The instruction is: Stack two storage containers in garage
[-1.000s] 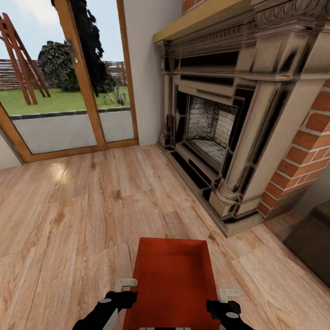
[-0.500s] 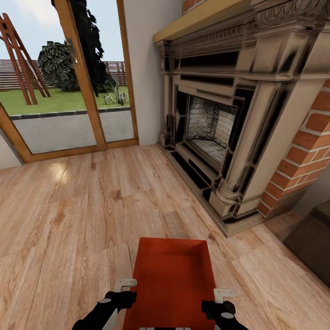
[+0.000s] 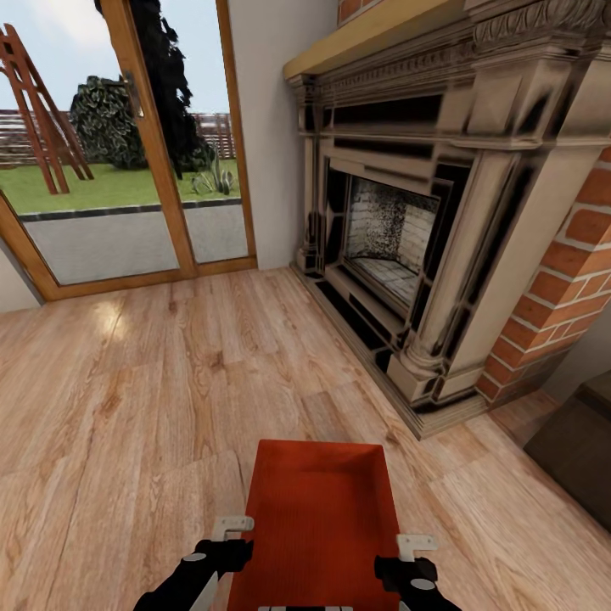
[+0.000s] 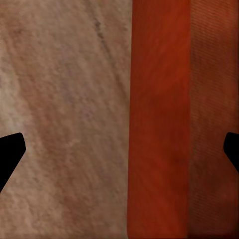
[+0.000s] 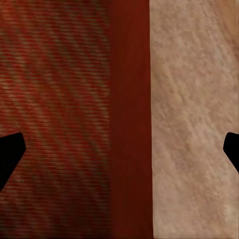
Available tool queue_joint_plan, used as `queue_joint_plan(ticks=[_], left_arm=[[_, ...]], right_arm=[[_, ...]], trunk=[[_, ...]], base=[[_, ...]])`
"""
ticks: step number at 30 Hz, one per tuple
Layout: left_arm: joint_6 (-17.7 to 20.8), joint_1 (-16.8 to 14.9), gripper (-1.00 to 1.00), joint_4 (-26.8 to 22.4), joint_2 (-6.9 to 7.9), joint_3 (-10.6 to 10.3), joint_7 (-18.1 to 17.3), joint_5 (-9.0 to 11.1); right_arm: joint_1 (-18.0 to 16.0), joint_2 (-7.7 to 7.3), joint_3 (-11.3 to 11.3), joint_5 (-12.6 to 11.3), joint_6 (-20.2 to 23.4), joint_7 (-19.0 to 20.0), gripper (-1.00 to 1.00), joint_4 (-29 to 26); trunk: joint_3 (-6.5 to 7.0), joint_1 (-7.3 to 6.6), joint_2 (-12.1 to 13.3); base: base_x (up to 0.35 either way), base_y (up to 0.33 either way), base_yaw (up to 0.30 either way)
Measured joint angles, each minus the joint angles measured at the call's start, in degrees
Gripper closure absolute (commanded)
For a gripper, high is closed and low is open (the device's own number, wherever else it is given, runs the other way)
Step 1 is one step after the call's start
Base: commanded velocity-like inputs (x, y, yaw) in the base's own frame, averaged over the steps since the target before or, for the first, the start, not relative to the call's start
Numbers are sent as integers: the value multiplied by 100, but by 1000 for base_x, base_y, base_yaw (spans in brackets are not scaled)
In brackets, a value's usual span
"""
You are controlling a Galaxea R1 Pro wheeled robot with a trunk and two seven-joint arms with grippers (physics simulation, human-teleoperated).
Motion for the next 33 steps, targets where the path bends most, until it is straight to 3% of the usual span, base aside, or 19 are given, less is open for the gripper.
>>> queue_joint_plan(ticks=[33], left_arm=[[0, 0, -100, 45, -4, -11, -7, -1]], right_arm=[[0, -39, -7, -1, 0, 10, -100, 10]], trunk=[[0, 0, 0]], base=[[0, 0, 0]])
